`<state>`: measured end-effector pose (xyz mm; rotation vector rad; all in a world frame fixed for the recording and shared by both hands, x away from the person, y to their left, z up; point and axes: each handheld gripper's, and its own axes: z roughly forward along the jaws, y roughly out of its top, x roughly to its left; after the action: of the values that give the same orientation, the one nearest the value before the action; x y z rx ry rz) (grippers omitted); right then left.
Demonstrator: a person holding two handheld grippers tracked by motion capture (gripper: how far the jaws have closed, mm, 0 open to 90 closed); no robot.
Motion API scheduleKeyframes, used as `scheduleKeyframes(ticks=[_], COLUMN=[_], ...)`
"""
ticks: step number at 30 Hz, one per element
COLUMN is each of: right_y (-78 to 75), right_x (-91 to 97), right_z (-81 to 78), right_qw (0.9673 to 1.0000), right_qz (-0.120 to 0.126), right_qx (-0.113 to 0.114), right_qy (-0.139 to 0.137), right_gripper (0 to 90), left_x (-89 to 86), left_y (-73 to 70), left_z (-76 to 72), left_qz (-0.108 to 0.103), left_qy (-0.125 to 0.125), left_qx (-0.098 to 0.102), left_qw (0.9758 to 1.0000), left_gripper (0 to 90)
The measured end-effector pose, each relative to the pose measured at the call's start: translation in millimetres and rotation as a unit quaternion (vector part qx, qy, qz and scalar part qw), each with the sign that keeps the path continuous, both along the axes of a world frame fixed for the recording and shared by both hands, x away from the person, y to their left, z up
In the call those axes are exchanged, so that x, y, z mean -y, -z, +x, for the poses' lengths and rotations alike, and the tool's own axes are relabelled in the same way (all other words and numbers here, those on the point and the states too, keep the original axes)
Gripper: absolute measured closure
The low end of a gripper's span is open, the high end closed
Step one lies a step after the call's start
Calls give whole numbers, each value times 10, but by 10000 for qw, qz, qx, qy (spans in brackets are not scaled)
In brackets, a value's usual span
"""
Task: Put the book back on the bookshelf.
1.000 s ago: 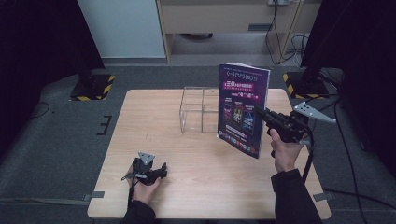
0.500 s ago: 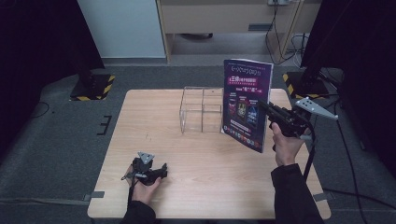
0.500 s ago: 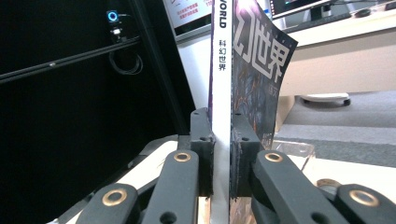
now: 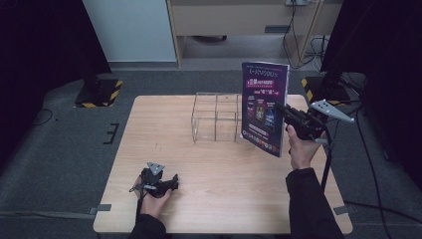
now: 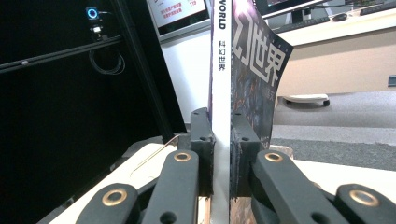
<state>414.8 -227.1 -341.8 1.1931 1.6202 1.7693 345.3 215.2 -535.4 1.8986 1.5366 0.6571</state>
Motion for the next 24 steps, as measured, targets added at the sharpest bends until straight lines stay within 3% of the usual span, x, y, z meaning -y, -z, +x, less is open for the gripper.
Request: scheduleKeyframes(ticks=[24], right_y=[218], right_x=[-120], right_z=[330], right_qw=[9993], right_qz=[-66], right_qx=[-6], right_qy=[361], right_gripper=[831], left_x=[4], left_y=[2], left_z=[2], left_qz=[3], left_qy=[-5], left_qx=[6], left_qw=[10000], left_gripper=[111])
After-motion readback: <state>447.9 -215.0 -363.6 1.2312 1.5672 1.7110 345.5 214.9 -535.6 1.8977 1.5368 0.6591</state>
